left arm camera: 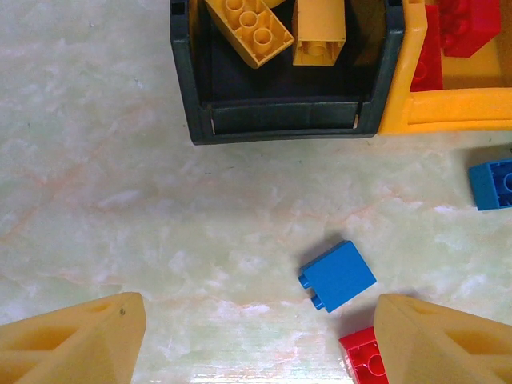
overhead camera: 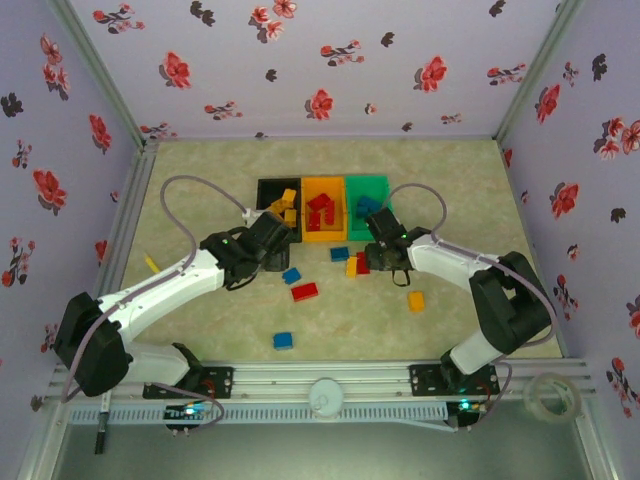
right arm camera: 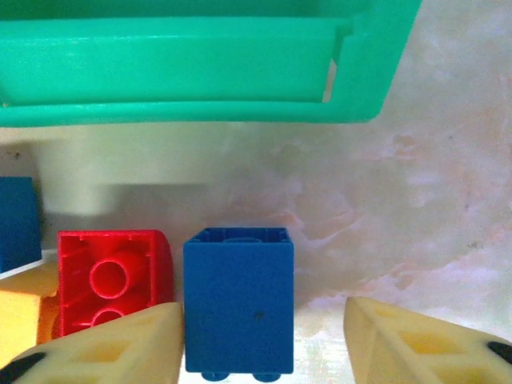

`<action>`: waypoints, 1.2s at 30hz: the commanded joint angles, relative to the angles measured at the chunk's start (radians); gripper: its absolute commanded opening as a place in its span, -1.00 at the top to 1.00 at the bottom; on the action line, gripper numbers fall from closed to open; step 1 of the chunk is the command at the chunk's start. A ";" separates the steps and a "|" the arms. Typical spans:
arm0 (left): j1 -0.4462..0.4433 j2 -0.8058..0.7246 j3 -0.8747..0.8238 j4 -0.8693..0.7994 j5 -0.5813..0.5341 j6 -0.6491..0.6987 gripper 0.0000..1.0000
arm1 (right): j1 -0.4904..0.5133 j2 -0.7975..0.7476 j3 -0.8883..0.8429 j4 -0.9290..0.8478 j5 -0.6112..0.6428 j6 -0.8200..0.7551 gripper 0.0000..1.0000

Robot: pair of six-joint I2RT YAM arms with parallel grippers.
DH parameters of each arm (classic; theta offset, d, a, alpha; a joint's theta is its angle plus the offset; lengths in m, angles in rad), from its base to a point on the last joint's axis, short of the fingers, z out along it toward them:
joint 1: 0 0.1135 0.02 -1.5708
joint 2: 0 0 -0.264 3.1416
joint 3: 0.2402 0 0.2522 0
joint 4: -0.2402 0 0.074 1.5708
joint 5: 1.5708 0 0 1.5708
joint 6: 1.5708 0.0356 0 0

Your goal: Sort the legos into containers by color

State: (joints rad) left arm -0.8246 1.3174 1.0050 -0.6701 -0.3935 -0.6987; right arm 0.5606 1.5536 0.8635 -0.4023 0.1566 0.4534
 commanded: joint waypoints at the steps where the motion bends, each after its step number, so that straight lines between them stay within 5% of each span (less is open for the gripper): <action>1: -0.003 -0.009 0.003 -0.024 -0.036 -0.013 -0.51 | -0.009 0.022 0.023 0.010 -0.002 -0.010 -0.01; 17: -0.003 -0.012 0.018 -0.038 -0.035 -0.005 -0.51 | -0.016 0.046 0.058 -0.005 -0.016 -0.028 0.33; 36: -0.007 -0.057 0.024 -0.054 -0.026 0.002 -0.51 | -0.037 -0.067 0.205 -0.122 0.024 -0.094 0.40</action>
State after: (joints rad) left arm -0.8246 1.2804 1.0054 -0.6968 -0.3935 -0.6979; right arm 0.5373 1.5051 1.0195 -0.4831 0.1555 0.3916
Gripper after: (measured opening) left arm 0.755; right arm 0.315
